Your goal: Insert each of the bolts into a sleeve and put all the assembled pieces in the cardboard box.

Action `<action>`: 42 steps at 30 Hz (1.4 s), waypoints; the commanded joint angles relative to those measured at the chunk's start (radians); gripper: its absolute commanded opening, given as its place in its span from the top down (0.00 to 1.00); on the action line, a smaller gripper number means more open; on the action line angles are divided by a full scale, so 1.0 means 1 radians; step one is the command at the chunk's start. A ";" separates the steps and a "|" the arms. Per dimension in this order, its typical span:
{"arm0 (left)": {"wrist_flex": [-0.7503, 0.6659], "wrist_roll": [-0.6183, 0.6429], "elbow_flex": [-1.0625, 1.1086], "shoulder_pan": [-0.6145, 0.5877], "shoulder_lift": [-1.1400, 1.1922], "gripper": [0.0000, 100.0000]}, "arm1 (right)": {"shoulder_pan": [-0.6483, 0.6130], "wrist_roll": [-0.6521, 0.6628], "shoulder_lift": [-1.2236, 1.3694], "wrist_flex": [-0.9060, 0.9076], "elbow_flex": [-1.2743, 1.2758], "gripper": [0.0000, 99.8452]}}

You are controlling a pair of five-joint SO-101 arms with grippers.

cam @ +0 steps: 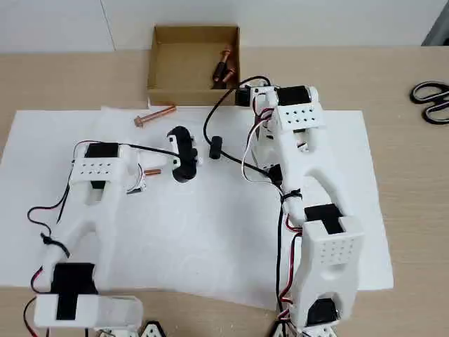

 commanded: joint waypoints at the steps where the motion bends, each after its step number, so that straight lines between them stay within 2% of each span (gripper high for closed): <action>1: -0.063 -0.133 -0.012 0.008 0.018 0.99 | 0.002 0.005 -0.070 0.008 -0.005 1.00; 10: -0.092 -0.025 -0.068 0.006 0.058 0.99 | 0.002 0.005 -0.070 0.005 -0.005 1.00; 12: -0.091 -0.009 -0.081 0.006 0.058 0.97 | 0.002 0.005 -0.070 0.005 -0.005 1.00; 17: -0.095 0.057 -0.087 0.006 0.052 0.83 | 0.002 0.005 -0.070 0.005 -0.005 1.00; 25: -0.091 0.104 -0.088 -0.003 0.031 0.83 | 0.002 0.005 -0.070 0.005 -0.005 1.00; 35: -0.086 0.482 -0.085 -0.160 -0.296 0.83 | 0.002 0.005 -0.070 0.005 -0.005 1.00; 38: -0.011 0.578 -0.087 -0.181 -0.397 0.83 | 0.002 0.005 -0.071 0.005 -0.005 1.00; 42: 0.215 0.819 -0.140 -0.181 -0.466 0.83 | 0.002 0.005 -0.074 0.005 -0.005 1.00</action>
